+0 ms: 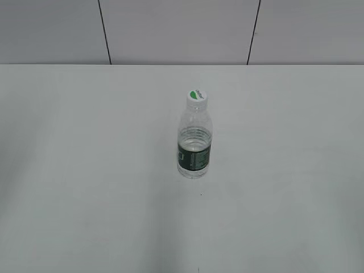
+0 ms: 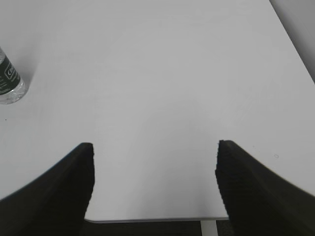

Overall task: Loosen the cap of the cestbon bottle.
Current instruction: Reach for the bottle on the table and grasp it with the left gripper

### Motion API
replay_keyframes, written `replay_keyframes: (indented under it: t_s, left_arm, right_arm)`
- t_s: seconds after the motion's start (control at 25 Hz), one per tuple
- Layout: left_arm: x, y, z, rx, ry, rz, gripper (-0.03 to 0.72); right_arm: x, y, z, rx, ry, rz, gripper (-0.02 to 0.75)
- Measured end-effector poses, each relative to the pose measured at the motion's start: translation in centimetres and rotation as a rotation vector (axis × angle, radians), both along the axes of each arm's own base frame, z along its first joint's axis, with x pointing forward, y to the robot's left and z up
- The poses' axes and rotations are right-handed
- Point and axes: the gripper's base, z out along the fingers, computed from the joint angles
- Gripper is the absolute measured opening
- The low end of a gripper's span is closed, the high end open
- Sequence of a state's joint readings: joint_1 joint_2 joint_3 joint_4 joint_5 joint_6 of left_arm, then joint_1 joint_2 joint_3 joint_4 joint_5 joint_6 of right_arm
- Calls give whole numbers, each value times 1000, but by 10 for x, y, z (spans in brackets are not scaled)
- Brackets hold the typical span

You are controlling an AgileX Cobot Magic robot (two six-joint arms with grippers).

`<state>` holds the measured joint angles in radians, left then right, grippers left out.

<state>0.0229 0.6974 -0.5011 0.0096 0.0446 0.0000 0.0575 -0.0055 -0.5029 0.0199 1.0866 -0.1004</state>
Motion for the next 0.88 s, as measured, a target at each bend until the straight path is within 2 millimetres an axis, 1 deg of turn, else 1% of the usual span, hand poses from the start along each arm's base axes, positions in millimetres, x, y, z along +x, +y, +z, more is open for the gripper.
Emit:
replay_keyframes:
  t_s: [0.08, 0.12, 0.36, 0.56, 0.76, 0.88]
  left_arm:
    - [16, 0, -6, -1, 4, -1, 519]
    - [29, 1, -14, -2, 36, -1, 519]
    - [66, 1, -40, -4, 67, -2, 509]
    - [89, 1, -65, 3, 123, -8, 508]
    - [106, -2, -97, 73, 223, -64, 500]
    - [115, -6, -111, 114, 231, -135, 499]
  right_arm:
    - [0, 0, 0, 0, 0, 0, 590]
    - [0, 0, 0, 0, 0, 0, 590]
    - [0, 0, 0, 0, 0, 0, 590]
    - [0, 0, 0, 0, 0, 0, 590]
    - [0, 0, 0, 0, 0, 0, 590]
    - [0, 0, 0, 0, 0, 0, 590]
